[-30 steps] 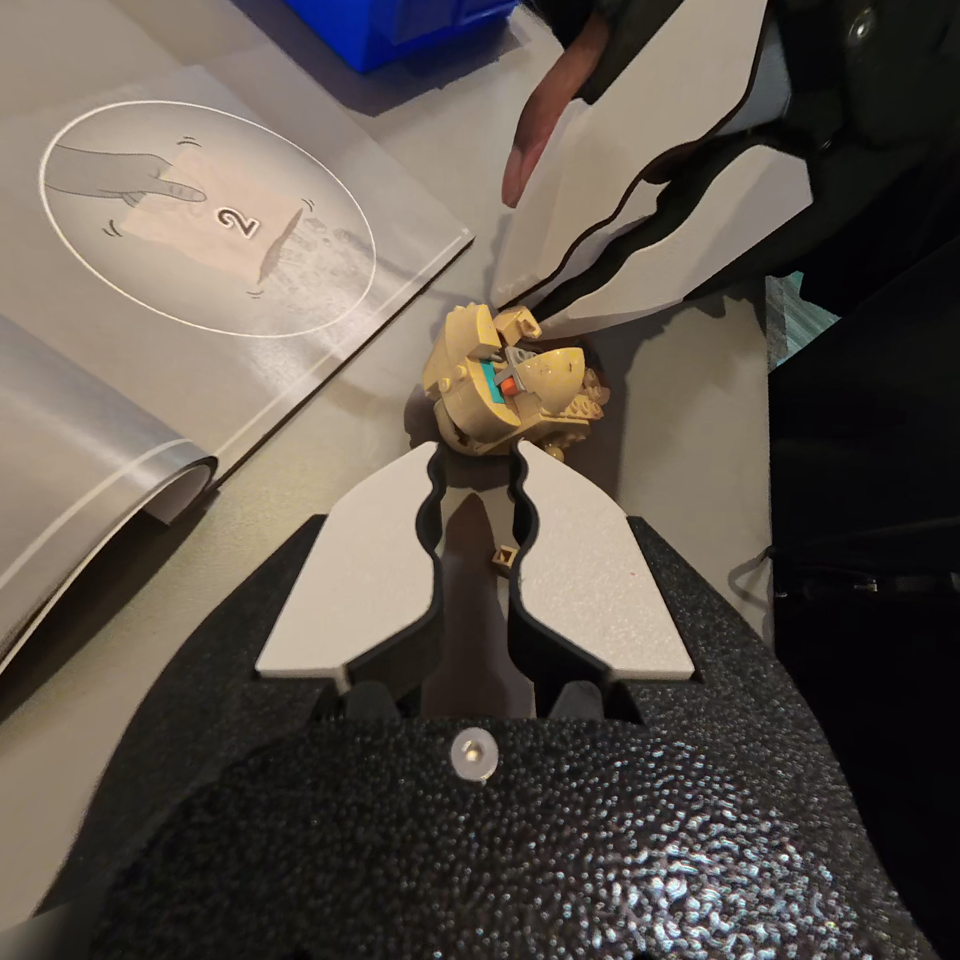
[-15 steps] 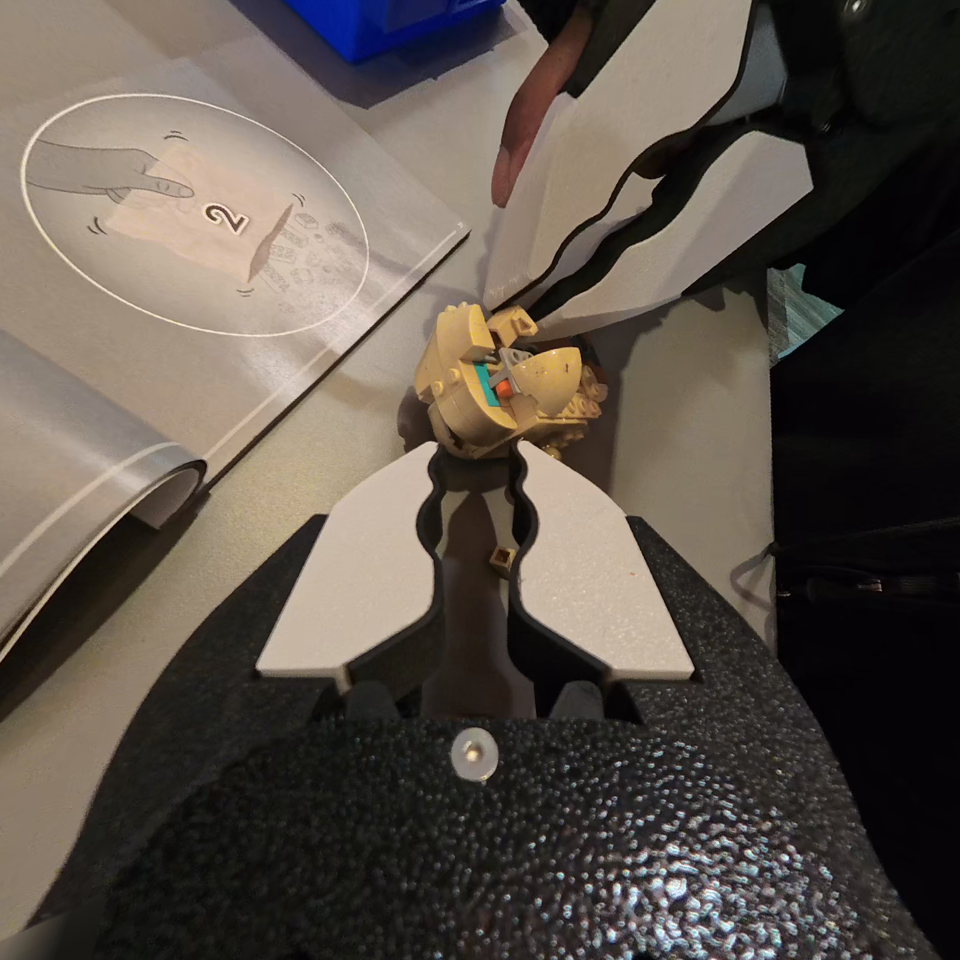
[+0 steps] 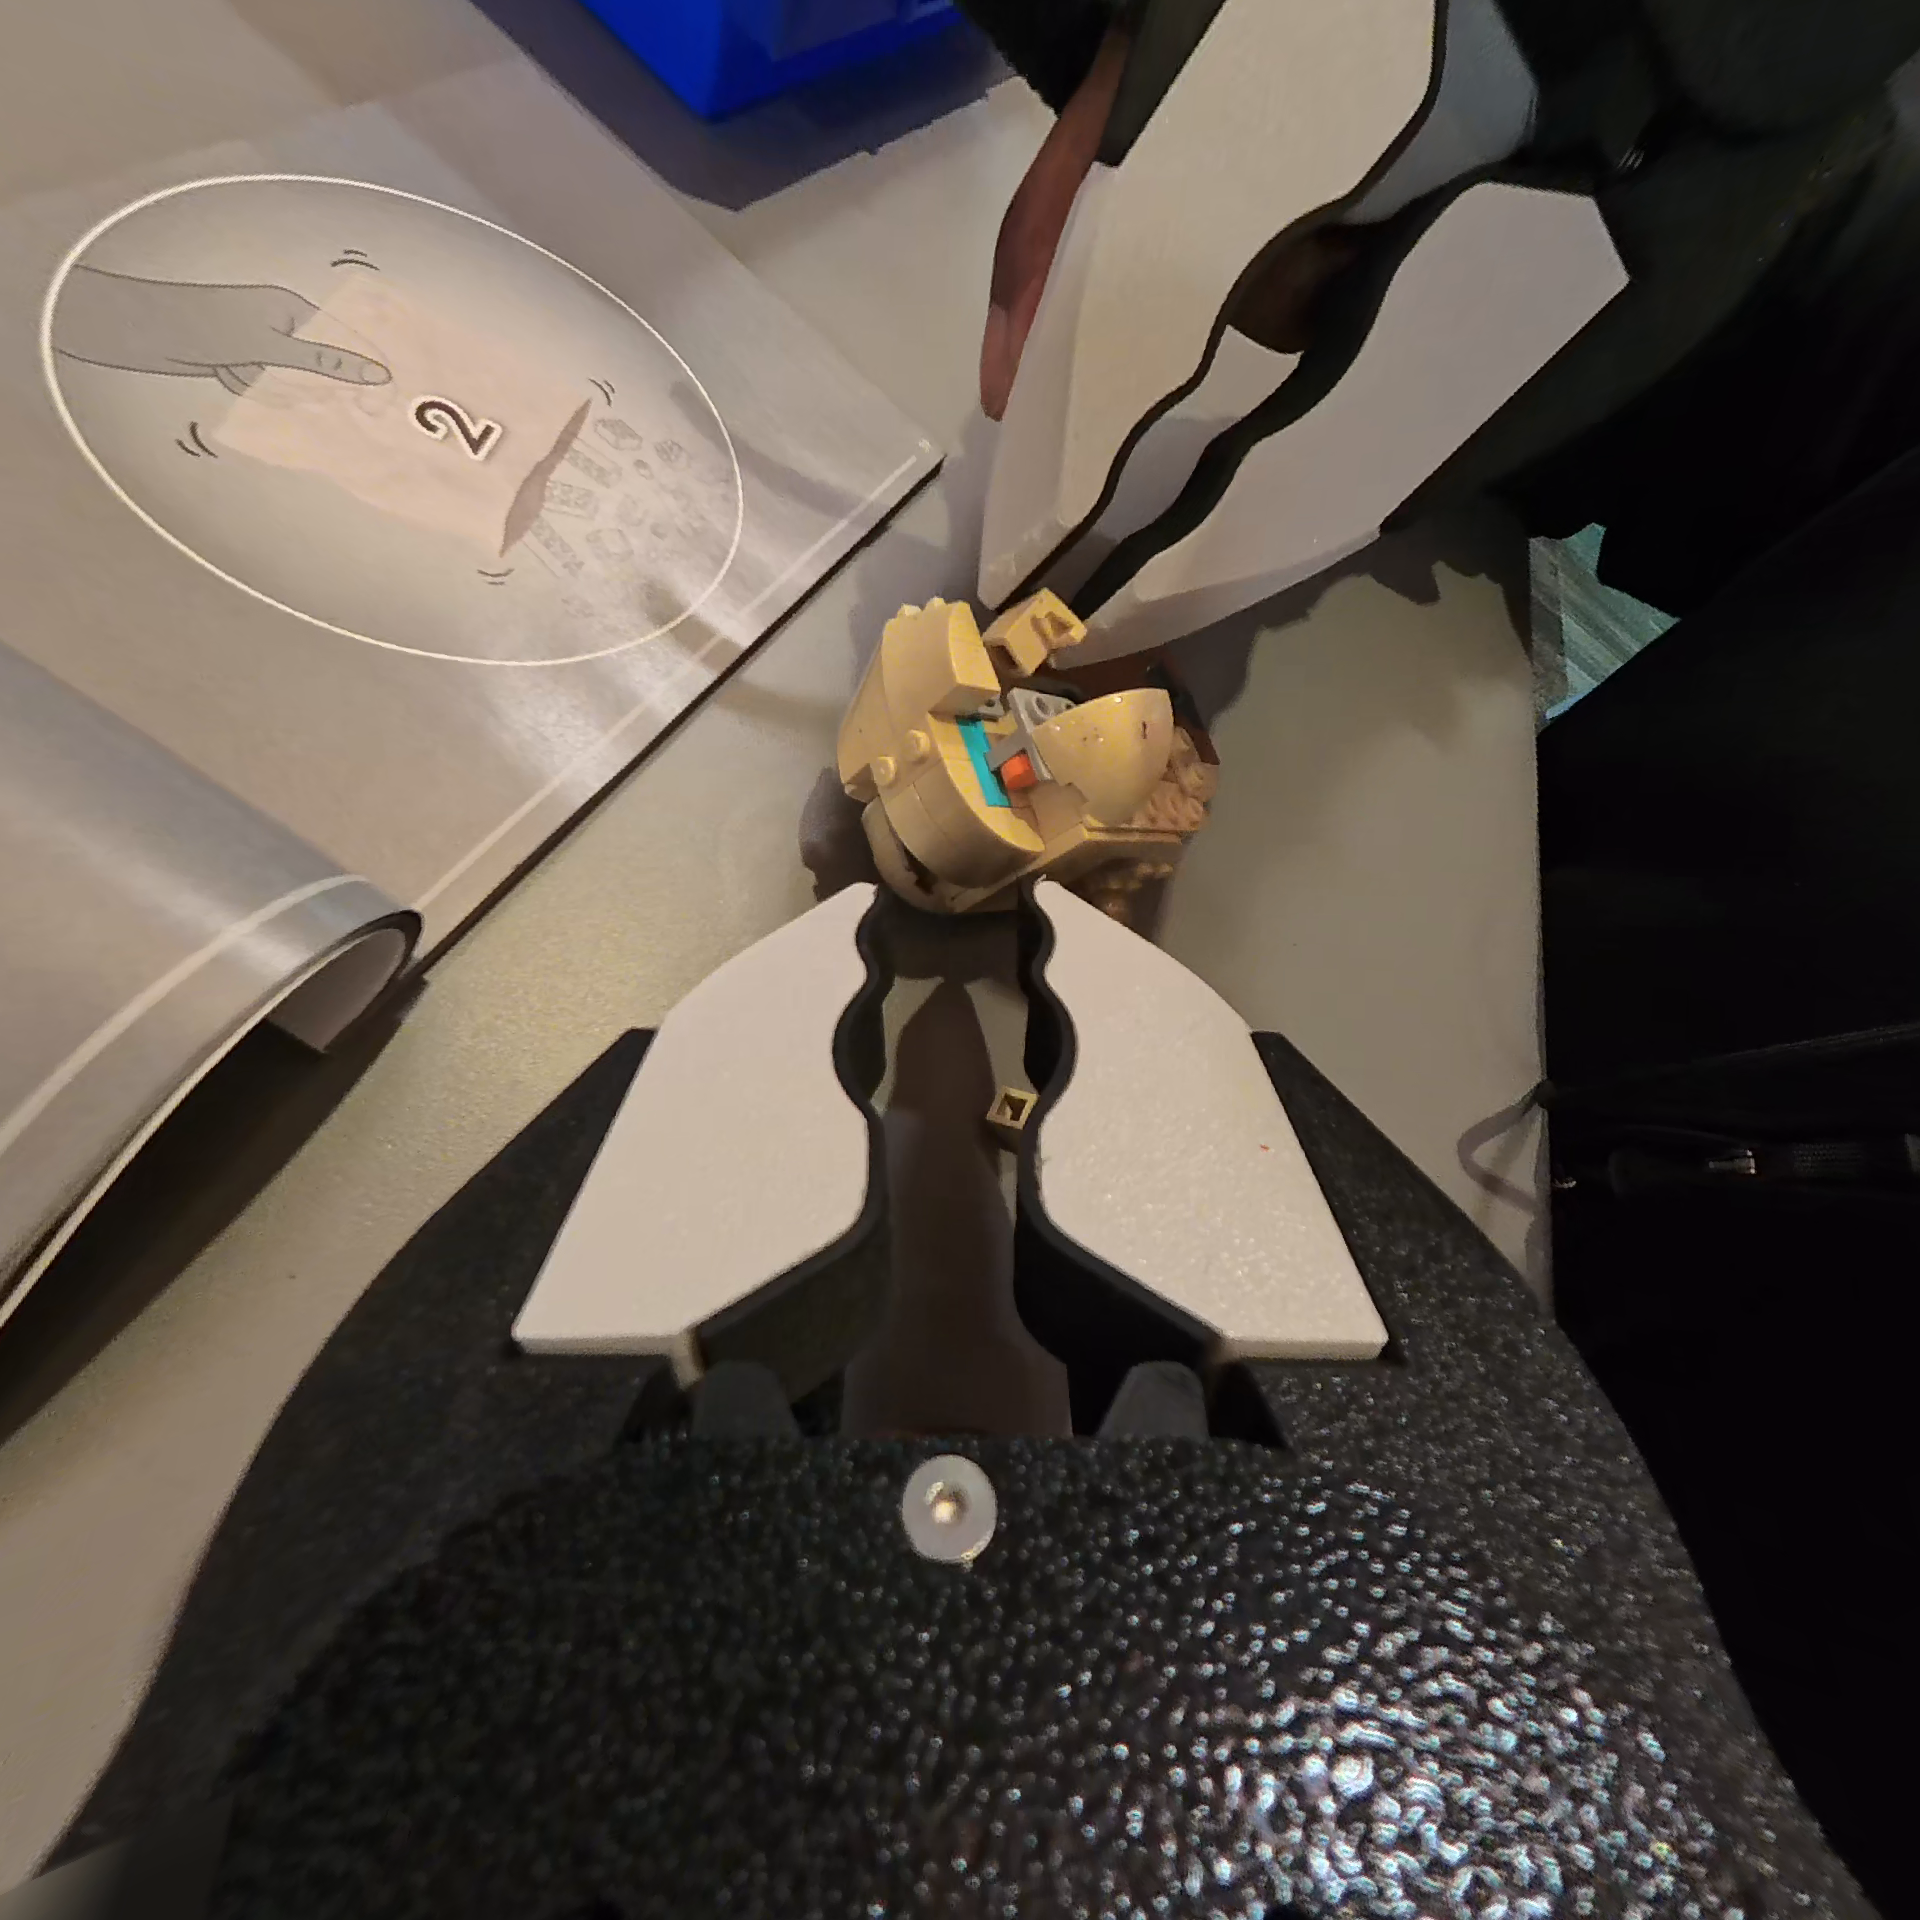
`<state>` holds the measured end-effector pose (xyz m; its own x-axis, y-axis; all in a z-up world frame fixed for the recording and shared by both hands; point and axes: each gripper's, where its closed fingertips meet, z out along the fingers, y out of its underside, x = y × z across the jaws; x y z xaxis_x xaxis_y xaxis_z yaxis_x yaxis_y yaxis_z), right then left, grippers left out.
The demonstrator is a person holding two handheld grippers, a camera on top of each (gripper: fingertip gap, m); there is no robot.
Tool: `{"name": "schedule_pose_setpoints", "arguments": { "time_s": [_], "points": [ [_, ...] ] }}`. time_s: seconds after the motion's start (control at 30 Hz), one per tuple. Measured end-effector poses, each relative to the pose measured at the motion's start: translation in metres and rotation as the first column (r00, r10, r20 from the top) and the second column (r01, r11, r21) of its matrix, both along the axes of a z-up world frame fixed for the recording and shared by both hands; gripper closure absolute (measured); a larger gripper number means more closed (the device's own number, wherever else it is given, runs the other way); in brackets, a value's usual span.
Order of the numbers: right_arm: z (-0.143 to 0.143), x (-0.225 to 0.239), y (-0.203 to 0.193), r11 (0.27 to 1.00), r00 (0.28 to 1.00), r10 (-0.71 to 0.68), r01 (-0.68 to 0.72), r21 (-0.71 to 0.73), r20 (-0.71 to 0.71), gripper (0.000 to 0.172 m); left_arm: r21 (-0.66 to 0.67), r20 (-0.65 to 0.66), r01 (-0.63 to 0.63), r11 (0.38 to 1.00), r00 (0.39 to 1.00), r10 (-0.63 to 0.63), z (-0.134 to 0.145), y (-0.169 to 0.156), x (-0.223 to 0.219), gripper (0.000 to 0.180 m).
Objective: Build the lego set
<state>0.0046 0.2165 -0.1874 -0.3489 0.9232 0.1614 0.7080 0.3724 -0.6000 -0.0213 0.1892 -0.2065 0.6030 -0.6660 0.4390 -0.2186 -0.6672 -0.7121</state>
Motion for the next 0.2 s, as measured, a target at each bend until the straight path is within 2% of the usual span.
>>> {"name": "schedule_pose_setpoints", "arguments": {
  "time_s": [0.03, 0.2],
  "points": [
    [-0.0001, -0.0002, 0.0000, 1.000, 1.000, -0.002, 0.002, -0.003, -0.001, 0.164, -0.001, 0.001, 0.000, 1.000, 1.000, 0.000, 0.0000, 0.0001, 0.0000, 0.159],
    [-0.0006, -0.0009, -0.0005, 1.000, 1.000, -0.003, 0.003, -0.012, -0.007, 0.163, -0.001, 0.001, 0.003, 1.000, 1.000, -0.003, -0.0003, -0.0003, 0.0004, 0.159]
  ]
}}
